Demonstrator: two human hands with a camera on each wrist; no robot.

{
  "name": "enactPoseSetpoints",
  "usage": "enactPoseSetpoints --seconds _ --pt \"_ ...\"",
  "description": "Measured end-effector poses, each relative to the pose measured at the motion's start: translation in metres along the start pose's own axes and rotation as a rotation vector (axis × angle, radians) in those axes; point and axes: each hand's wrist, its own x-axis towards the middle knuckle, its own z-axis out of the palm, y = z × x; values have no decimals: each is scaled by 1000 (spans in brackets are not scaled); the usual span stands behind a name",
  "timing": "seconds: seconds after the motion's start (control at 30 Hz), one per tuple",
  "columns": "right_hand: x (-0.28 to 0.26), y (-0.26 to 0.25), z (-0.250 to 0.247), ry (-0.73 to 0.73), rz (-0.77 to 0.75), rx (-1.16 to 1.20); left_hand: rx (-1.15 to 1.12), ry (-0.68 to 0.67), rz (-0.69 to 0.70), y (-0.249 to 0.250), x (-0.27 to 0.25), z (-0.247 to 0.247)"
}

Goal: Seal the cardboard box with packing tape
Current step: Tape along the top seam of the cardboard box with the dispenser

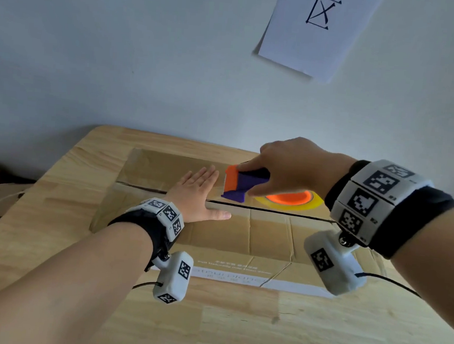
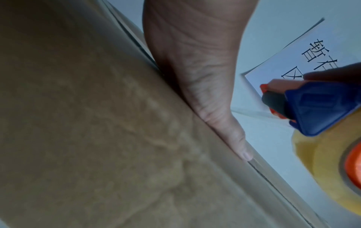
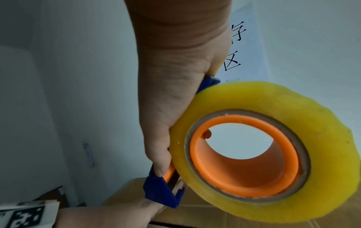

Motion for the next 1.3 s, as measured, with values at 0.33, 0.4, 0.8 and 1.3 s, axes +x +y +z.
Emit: enactPoseSetpoints --seconds 0.33,0.4,0.8,1.3 --pt "-30 17 29 -107 87 -55 59 -79 -28 4 -4 -7" --pt "-27 14 36 -125 87 -85 75 -84 -38 6 -4 -8" --pt "-14 9 60 -96 87 -116 120 -250 150 47 -36 -2" --pt "-22 12 61 -71 132 -62 127 -275 80 0 -57 -12"
